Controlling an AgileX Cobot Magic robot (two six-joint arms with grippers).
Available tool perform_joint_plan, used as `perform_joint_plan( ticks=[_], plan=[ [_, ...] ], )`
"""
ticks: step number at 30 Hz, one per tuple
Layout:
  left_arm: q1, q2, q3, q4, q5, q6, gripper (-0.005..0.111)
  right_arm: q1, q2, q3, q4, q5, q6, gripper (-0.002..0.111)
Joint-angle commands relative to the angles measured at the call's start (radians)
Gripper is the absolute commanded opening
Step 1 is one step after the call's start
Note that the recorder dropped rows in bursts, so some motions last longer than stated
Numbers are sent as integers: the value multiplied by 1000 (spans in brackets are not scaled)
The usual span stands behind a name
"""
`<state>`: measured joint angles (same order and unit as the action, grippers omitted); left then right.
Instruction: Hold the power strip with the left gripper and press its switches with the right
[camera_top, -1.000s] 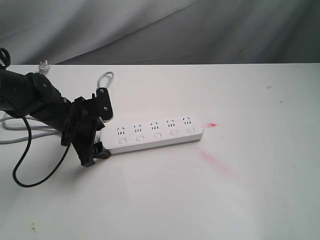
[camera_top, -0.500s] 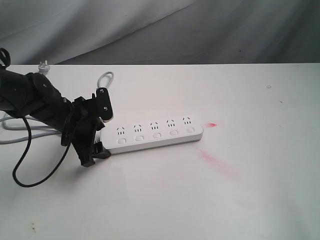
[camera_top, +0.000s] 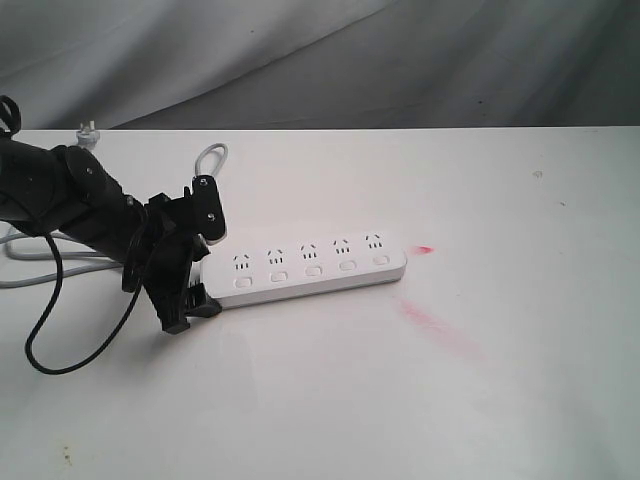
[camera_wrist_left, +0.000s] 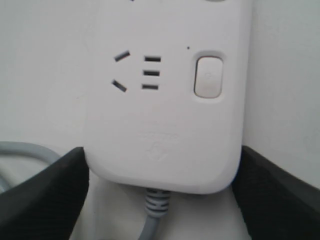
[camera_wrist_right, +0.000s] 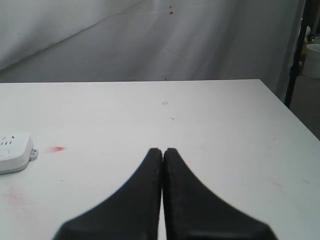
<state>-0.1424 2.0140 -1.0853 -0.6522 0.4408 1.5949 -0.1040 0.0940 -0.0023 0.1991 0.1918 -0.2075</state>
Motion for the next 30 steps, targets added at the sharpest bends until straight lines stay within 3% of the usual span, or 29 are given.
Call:
perform_joint_plan(
  ticks=[1,17,20,24,30],
  plan=[
    [2,1,-2,7,-23,6,65,-6,-4,2,-13,0,5,0],
    [2,1,-2,7,-23,6,66,-6,-4,2,-13,0,5,0],
    [2,1,-2,7,-26,6,76,-6,-4,2,-13,0,5,0],
    [2,1,-2,7,-26,4,101,-6,-4,2,-13,0,5,0],
    [2,-8,-2,5,36,-1,105,-6,-4,2,-13,0,5,0]
  ],
)
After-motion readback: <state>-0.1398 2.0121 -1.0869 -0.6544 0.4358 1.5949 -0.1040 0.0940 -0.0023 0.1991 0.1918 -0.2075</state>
